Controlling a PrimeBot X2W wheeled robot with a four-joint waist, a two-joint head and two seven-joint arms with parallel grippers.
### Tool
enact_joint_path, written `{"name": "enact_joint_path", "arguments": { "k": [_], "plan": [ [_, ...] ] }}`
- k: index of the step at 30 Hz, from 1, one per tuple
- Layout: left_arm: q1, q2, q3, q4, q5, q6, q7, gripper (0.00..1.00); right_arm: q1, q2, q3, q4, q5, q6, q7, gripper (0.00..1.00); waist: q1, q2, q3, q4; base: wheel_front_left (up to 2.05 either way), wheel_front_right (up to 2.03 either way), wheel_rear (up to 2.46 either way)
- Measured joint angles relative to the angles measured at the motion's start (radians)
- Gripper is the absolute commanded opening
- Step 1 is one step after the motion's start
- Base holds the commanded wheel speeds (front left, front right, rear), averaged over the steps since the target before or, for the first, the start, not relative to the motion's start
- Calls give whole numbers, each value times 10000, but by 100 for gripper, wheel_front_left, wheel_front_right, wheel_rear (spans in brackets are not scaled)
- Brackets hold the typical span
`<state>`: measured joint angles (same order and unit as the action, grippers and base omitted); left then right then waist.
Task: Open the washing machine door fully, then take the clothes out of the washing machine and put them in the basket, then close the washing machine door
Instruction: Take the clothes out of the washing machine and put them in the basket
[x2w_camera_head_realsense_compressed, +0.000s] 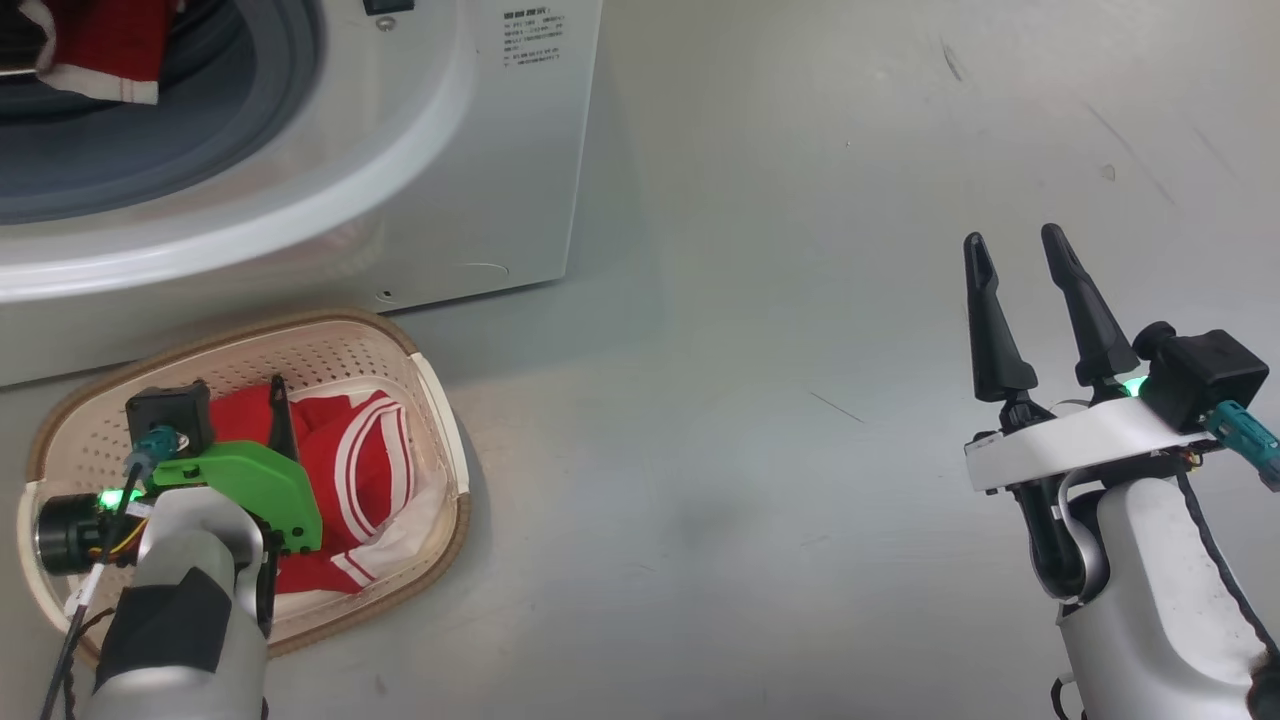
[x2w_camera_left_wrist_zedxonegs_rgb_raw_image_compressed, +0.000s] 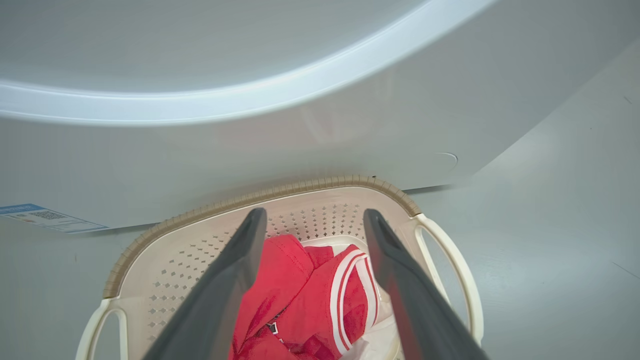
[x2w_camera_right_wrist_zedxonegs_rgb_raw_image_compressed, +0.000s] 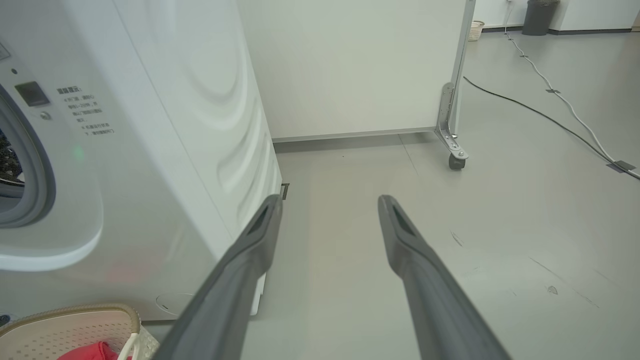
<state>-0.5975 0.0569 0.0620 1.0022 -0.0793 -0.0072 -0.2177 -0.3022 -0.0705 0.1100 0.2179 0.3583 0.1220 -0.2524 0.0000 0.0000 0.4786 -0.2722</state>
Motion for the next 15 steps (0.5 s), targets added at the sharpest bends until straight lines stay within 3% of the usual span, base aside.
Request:
{"name": "enact_joint_path", "arguments": {
  "k": [7,15],
  "plan": [
    [-61,-140,-222,-261,-77,-502,-303,100,164,-104,-295,121,-79,0,0,100,0,0,-684,410,0,0,0],
    [120,-207,-439,-775,-88,-700,-343,100,731,-104,-355,255,-180,0,0,100,0,0,-1563,895,0,0,0]
  ]
}}
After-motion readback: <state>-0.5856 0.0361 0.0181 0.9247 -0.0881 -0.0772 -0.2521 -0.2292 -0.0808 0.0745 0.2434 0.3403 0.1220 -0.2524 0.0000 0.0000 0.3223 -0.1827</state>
